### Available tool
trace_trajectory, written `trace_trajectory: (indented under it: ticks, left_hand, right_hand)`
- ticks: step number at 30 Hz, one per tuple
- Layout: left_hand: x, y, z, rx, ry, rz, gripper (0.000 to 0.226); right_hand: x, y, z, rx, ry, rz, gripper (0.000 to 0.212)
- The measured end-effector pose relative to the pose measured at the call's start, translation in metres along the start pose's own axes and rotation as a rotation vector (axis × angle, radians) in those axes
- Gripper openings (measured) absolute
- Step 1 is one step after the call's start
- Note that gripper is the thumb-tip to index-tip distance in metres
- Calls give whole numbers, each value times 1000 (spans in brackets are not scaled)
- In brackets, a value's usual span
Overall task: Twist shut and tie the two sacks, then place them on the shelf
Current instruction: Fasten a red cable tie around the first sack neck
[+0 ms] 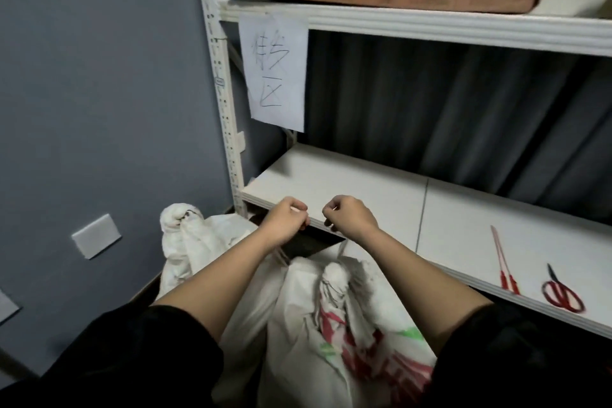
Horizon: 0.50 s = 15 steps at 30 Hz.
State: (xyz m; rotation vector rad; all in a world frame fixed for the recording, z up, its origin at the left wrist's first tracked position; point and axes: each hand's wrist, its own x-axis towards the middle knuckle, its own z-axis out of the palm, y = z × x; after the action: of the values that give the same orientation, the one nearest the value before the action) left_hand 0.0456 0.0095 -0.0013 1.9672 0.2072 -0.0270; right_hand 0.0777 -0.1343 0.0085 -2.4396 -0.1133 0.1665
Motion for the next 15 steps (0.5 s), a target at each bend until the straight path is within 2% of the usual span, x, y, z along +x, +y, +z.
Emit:
trace_trajectory:
  ticks: [6,11,15]
  left_hand:
    - [-10,13,64,178,-62,42,22]
    - [-9,41,114,169,-190,79,11]
    - [-3,66,159,189,-265,115,13]
  right_hand:
    - [-28,69,-47,14,79,115,12]
    - [-41,123,-84,2,138,213,11]
    - [-40,172,-113,-31,161,277,14]
